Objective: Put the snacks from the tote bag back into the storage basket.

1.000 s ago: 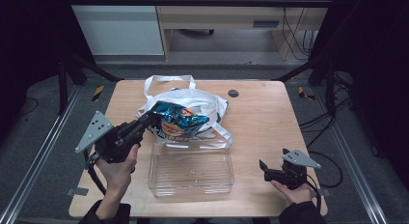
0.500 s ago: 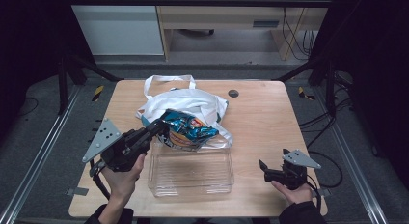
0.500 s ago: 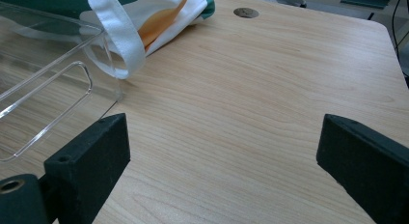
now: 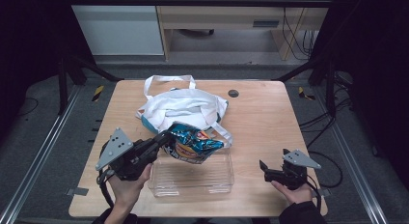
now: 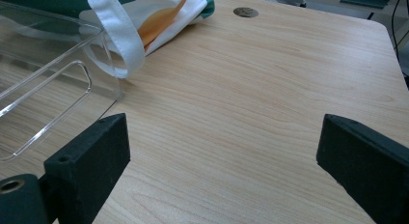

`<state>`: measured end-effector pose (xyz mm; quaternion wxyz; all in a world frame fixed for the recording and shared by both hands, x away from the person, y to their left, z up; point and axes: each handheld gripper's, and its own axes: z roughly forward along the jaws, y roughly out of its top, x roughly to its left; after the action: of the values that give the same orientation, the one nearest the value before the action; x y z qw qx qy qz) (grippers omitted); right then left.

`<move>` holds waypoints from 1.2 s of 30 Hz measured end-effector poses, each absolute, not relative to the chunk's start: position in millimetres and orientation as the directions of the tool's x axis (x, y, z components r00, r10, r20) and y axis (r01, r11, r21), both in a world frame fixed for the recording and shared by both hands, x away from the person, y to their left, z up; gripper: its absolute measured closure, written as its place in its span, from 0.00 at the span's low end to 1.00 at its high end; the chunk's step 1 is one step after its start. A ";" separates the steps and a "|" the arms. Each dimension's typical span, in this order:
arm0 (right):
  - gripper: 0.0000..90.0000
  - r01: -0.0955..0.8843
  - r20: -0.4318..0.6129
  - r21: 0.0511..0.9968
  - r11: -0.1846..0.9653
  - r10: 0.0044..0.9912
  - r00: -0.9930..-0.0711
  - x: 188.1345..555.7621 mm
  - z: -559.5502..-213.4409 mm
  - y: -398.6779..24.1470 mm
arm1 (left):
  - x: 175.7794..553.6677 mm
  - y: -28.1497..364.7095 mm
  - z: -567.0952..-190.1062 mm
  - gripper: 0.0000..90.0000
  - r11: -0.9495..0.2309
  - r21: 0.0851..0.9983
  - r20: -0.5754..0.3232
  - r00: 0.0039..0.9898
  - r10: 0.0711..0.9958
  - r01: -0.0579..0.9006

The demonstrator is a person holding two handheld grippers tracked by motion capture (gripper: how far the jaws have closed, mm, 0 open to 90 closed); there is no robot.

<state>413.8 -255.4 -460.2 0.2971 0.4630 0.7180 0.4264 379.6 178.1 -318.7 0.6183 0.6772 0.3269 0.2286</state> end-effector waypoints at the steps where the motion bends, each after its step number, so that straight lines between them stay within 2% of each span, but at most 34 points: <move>1: 0.05 0.412 -0.031 0.887 0.207 0.918 -0.394 413.7 -460.1 -255.5 | 379.6 178.1 -318.7 1.00 -0.022 0.987 -0.095 0.682 0.725 0.160; 19: 0.06 0.413 -0.031 0.887 0.207 0.919 -0.394 413.0 -460.0 -255.6 | 377.1 171.2 -352.5 1.00 -0.093 0.963 -0.107 0.677 0.728 0.253; 36: 0.06 0.412 -0.034 0.887 0.210 0.918 -0.394 413.1 -460.1 -255.6 | 376.9 174.3 -367.1 1.00 -0.112 0.948 -0.120 0.659 0.742 0.298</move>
<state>413.1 -255.6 -460.1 0.2974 0.4629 0.7186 0.4253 376.9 174.3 -367.1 0.5597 0.7186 0.3619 0.1985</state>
